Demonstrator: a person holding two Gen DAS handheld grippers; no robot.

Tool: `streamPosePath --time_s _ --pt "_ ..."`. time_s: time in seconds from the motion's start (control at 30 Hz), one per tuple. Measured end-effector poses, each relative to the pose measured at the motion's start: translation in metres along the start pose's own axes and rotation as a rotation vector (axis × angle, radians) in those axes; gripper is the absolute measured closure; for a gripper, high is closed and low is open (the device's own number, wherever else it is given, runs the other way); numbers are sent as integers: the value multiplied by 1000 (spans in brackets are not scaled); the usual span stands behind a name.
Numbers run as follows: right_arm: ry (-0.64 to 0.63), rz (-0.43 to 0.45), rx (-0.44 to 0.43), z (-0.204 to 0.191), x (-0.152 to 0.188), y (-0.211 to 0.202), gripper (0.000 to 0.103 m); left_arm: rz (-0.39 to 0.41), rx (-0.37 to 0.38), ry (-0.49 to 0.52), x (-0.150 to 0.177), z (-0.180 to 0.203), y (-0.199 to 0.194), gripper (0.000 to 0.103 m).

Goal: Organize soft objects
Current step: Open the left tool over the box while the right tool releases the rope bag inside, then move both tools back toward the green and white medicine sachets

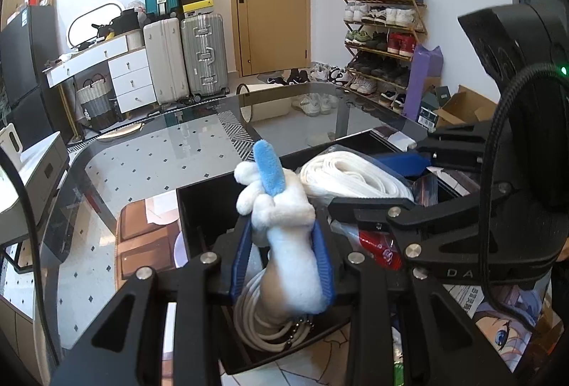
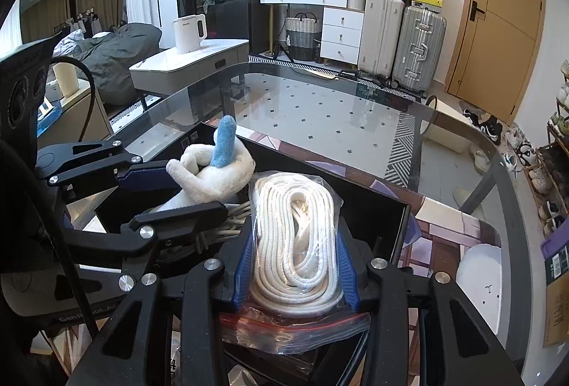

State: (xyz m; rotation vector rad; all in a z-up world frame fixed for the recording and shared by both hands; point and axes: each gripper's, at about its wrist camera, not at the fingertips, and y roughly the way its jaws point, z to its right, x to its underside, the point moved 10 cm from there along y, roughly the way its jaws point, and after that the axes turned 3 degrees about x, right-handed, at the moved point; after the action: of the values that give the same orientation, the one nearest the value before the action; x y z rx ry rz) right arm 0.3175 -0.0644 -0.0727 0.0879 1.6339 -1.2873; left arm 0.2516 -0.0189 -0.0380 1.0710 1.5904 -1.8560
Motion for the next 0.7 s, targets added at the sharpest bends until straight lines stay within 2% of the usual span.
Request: streamPosePath --time_s 0.07,0.13,0.2,0.27,0.37,0.4,0.43,0.5,0.53,0.7 --pt "-2 6 2 0 1 -2 53 -12 12 -6 0 2 -1 67" --pt "-4 20 9 3 2 -8 45 -21 22 -10 0 4 -3 60" --pt "-10 44 11 3 2 -18 41 -19 41 -20 -1 6 -8 49" --pt "-12 69 28 7 1 -28 37 -7 14 -40 -2 2 -12 41" --pt "1 89 34 10 3 -41 22 17 25 -86 -3 -1 -22 39" --pt "9 104 33 12 3 -48 14 24 20 -100 -3 -4 -27 36" --pt "15 113 36 13 5 -53 11 30 14 -110 -3 -6 -31 33" --pt "40 127 46 17 8 -65 5 51 -10 -140 -3 -12 -41 11" --pt "52 124 46 18 10 -69 1 63 -23 -155 -3 -15 -45 9" --pt "97 86 24 16 34 -84 1 75 -33 -188 3 -18 -59 0"
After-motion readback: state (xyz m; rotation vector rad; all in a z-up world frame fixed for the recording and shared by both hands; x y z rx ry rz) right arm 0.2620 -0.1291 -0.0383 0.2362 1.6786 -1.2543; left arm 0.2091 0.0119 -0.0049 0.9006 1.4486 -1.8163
